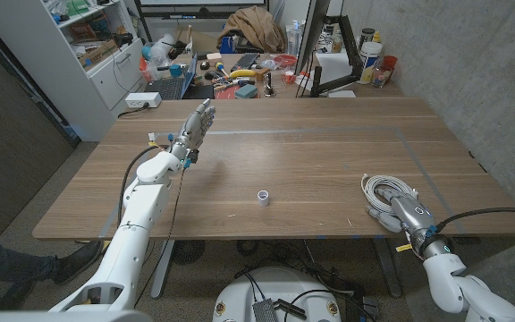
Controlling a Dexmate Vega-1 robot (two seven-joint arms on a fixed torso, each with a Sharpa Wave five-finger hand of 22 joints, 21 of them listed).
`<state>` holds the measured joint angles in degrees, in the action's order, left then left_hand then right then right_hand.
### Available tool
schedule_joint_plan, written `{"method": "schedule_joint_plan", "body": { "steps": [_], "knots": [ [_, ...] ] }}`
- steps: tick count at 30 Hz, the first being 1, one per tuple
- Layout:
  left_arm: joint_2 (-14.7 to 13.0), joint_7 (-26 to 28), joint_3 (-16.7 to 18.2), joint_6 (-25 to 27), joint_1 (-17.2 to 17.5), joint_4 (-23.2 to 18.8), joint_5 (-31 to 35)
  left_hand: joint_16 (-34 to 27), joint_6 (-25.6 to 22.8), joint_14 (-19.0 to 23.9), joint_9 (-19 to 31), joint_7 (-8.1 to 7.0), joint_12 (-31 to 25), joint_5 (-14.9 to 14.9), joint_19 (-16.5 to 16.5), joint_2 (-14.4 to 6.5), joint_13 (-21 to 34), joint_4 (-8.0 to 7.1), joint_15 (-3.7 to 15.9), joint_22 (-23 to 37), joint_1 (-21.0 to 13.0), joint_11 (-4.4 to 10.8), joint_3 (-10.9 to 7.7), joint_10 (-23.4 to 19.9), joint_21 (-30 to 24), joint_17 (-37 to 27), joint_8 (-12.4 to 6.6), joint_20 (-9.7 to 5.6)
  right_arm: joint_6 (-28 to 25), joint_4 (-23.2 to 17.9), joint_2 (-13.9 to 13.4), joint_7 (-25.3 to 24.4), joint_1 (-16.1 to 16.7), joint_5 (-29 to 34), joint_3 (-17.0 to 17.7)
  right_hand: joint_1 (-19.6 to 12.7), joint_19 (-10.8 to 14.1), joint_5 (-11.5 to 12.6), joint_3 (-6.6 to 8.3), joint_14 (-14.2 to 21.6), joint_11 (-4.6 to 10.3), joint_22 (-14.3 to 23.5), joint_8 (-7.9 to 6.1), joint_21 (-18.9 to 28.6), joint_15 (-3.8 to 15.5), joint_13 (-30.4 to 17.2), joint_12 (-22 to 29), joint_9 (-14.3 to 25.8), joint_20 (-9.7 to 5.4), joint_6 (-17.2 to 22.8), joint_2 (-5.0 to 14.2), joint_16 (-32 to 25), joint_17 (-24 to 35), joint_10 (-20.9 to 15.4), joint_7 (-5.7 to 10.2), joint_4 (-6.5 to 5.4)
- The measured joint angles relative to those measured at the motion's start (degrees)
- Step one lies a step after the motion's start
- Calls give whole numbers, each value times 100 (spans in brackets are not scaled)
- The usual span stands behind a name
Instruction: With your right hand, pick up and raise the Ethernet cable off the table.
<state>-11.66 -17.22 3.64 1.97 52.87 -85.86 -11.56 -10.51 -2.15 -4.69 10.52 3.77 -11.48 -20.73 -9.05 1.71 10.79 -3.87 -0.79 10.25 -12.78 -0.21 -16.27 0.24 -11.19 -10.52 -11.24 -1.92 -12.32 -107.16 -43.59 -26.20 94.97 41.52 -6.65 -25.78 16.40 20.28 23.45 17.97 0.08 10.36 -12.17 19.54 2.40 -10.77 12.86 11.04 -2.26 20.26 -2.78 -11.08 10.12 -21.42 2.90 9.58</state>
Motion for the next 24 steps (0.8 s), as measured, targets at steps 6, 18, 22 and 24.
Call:
{"method": "schedule_joint_plan", "body": {
  "steps": [6, 18, 22, 24],
  "knots": [
    [8, 3, 23, -5, 2, 23, -10, 0, 0, 0, 0, 0, 0, 0, 0, 0, 0, 0, 0, 0, 0, 0, 0, 0, 0, 0, 0, 0, -50, 33, -12, -68, -31, 15, -37, -683, 418, -58, 238, 358, 125, 31, -76, 98, 6, -1, 90, 22, -10, 331, 144, -40, 1, -285, 101, 53],
    [33, 27, 62, -66, 53, 58, -51, 0, 0, 0, 0, 0, 0, 0, 0, -16, 0, 0, 0, 0, -16, 0, 0, 0, 0, 0, 0, 0, -195, 80, -80, -132, -144, 135, -188, -1506, 1170, -335, 467, 1150, 472, 74, -342, 333, 36, 0, 266, 25, -44, 1432, 296, -129, 34, -983, 300, -3],
    [43, 36, 73, -81, 68, 58, -57, 0, -21, 0, 0, -21, 0, 0, 0, -23, 0, 0, 0, 0, -23, 0, 0, 0, 0, 0, 0, 0, -215, 103, -94, -168, -191, 159, -225, -1678, 1445, -466, 484, 1472, 623, 94, -434, 452, 56, -5, 333, 27, -54, 1829, 350, -190, 43, -1275, 345, -20],
    [48, 50, 78, -92, 74, 58, -60, 0, -21, 0, 0, -21, 0, 0, 0, -23, 0, -18, 0, 0, -23, 0, 17, 0, 0, 0, 0, 0, -218, 124, -97, -203, -222, 172, -250, -1721, 1575, -526, 502, 1653, 665, 98, -441, 510, 71, -5, 382, 30, -62, 1962, 377, -247, 66, -1436, 352, -44]
  ]
}}
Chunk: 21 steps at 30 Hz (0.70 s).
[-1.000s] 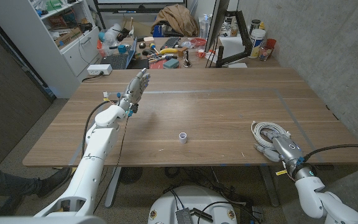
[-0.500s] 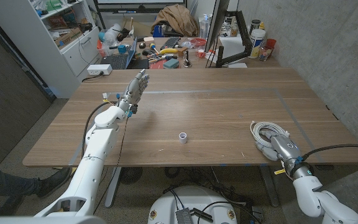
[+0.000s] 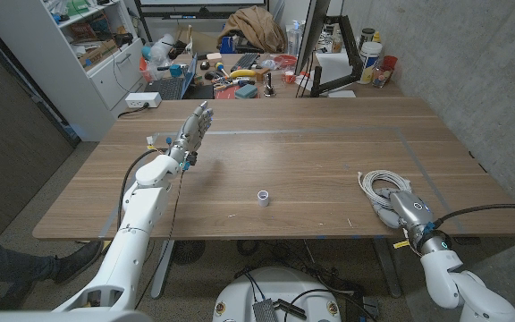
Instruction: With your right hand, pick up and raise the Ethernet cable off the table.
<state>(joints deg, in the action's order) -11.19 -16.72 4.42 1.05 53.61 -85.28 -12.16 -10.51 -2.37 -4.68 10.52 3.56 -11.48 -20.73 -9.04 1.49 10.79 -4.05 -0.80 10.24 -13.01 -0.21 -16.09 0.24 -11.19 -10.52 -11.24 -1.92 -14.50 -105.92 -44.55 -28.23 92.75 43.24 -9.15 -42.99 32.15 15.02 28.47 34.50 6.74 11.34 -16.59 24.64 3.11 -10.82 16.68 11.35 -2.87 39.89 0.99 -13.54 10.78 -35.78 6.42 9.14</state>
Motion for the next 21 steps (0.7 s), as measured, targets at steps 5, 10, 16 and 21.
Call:
{"method": "schedule_joint_plan", "body": {
  "steps": [5, 10, 16, 21],
  "knots": [
    [8, 15, 13, -4, 13, 0, -4, 0, 0, 0, 0, 0, 0, 0, 0, 0, 0, -7, 0, 0, 0, 0, 7, 0, 0, 0, 0, 0, -2, 52, -2, -88, -74, 29, -54, -155, 450, -205, -33, 670, 118, 26, -61, 221, 63, 20, 144, 0, -39, 357, 106, -171, 20, -531, -28, -64],
    [17, 22, 22, -6, 20, -2, -7, 0, 0, 0, 0, 0, 0, 0, 0, 0, 0, -7, 0, 0, 0, 0, 7, 0, 0, 0, 0, 0, -6, 80, -3, -175, -112, 52, -78, -296, 756, -354, -32, 1127, 198, 49, -123, 421, 179, 32, 217, -1, -62, 524, 246, -262, 39, -940, -154, -66],
    [28, 31, 30, -20, 20, -2, -23, 0, -12, 0, 0, 13, 0, 0, 0, 0, 0, 17, 0, 0, 0, 0, 31, 0, 0, 0, 0, 0, 0, 143, -2, -311, -192, 70, -131, -326, 877, -406, -34, 1339, 249, 122, -124, 488, 259, 31, 262, -5, -104, 632, 291, -286, 64, -1151, -202, -64],
    [30, 32, 40, -24, 16, 14, -39, 0, -33, 0, 0, 32, 0, 0, 0, 0, 0, 17, 0, 0, 0, 0, 31, 0, 0, 0, 0, 0, 11, 160, 10, -401, -222, 79, -150, -327, 940, -427, -34, 1519, 227, 122, -166, 572, 317, 29, 284, -5, -123, 745, 290, -285, 64, -1336, -252, -63]
  ]
}}
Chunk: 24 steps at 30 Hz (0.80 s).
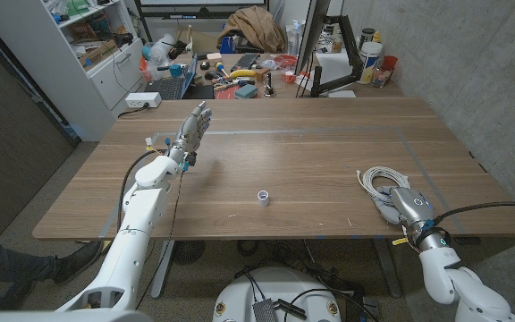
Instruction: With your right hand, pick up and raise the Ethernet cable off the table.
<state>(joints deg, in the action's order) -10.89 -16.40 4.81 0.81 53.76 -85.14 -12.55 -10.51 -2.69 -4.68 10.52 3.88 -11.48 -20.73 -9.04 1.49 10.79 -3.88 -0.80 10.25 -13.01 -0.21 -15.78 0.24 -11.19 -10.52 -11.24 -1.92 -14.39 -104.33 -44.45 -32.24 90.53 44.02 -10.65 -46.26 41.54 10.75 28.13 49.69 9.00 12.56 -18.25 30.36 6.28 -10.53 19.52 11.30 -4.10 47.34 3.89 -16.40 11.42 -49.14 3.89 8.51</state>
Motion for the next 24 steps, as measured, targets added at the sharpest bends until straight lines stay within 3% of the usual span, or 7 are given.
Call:
{"method": "schedule_joint_plan", "body": {
  "steps": [5, 24],
  "knots": [
    [-1, -7, 9, -3, -20, 24, -9, 0, -19, 0, 0, -20, 0, 0, 0, 0, 0, 0, 0, 0, 0, 0, 0, 0, 0, 0, 0, 0, 2, 3, 17, -89, -19, 16, -8, -2, 141, -44, -32, 236, -19, 17, 0, 126, 27, -4, 0, 24, -40, 135, -2, -66, 0, -186, -32, 32],
    [-37, -84, 29, -37, -92, 97, -44, 0, -19, 0, 0, -20, 0, 0, 0, 0, 0, -16, 0, 0, 0, 0, 16, 0, 0, 0, 0, 0, -89, -122, 89, -324, -6, 113, 0, -102, 151, -49, -73, 484, 41, 47, -47, 214, 162, -12, 31, 34, -51, 263, -102, -112, 29, -453, -64, 40]
  ]
}}
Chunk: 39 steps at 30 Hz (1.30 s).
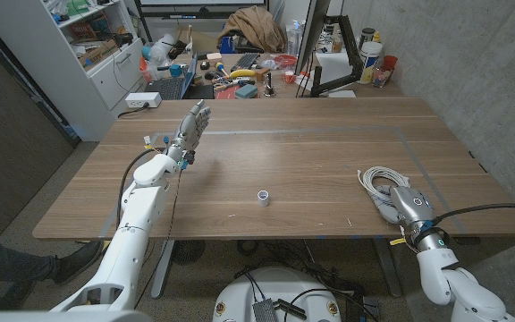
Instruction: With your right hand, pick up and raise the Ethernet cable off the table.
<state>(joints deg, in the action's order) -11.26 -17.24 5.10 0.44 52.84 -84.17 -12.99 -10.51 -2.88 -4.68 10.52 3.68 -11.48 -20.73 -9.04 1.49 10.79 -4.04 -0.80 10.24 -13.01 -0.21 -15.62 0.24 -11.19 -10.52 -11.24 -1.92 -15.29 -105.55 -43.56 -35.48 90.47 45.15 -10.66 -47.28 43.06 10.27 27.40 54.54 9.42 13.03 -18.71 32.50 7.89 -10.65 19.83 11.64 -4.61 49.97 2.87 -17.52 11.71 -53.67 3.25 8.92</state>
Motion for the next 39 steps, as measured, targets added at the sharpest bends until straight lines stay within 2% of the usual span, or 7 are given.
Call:
{"method": "schedule_joint_plan", "body": {
  "steps": [16, 39],
  "knots": [
    [-21, -50, 20, -31, -38, 62, -24, 0, 0, 0, 0, 0, 0, 0, 0, 0, 0, 0, 0, 0, 0, 0, -1, 0, 0, 0, 0, 0, -96, -147, 29, -114, 3, 133, 38, -7, -1, -17, -37, 1, 3, 18, 36, 44, 0, -1, -54, 2, 0, 12, -6, 45, 1, 6, -11, -22],
    [5, -65, 38, -97, -40, 166, -58, 0, 1, 0, 0, 0, 0, 26, 0, -30, 0, 10, 0, 0, -30, 0, 39, 0, -23, 0, 0, 0, -117, -584, 1, -203, 254, 361, 269, -74, -2, -56, -109, 1, 40, 15, 104, 78, 0, -1, -103, 23, 0, 52, 15, 78, 2, -39, -9, -46]
  ]
}}
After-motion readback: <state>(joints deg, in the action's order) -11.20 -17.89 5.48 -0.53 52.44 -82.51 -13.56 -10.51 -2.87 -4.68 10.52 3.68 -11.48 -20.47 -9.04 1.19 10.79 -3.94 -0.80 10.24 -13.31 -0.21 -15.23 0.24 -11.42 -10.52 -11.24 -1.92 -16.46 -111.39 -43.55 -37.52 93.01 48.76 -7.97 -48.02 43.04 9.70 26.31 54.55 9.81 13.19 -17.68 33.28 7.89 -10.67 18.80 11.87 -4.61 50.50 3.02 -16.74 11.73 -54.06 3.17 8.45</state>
